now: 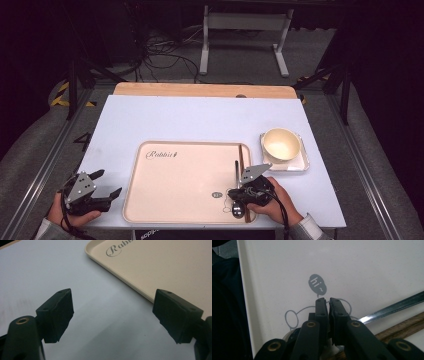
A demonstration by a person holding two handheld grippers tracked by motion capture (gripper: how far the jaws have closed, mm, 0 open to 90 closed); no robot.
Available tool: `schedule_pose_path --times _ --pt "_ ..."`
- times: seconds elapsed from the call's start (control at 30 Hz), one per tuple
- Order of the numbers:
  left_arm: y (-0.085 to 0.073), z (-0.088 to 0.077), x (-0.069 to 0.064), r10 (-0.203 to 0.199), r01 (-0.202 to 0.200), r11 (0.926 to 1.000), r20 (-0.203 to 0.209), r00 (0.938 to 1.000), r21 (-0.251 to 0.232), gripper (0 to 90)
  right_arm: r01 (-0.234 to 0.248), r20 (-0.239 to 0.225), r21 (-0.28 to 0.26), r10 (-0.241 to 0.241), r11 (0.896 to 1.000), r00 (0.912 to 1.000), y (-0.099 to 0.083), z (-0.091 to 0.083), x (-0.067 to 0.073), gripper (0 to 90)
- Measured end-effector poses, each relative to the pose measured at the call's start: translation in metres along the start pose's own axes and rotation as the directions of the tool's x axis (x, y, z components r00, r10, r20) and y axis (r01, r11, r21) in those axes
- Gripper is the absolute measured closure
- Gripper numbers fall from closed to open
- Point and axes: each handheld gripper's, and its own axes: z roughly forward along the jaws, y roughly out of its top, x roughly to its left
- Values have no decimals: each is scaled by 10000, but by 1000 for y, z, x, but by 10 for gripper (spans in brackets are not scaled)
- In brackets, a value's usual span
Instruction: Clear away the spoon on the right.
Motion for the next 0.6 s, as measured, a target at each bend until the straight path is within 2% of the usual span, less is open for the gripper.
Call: schedule_pose_path --times 0.1,0.27,0.33,0.37,0.6 --pt "0 0 0 17 -17 10000 2 10000 3 179 94 52 -180 -93 9998 9999 1 -2 0 853" --pt "0 1 0 -34 34 10000 65 10000 3 179 508 244 -985 -486 9938 9985 2 -9 1 809" --pt "0 2 1 -47 47 10000 97 9999 -19 179 484 399 -1333 -435 9899 9983 3 -14 0 801" --pt "0 2 2 -61 62 10000 108 9999 -27 179 536 618 -1421 -452 9884 9971 3 -16 -2 791" --pt "1 2 2 -91 92 9999 137 9999 -79 180 237 959 -1546 -88 9877 9953 3 -23 -12 759"
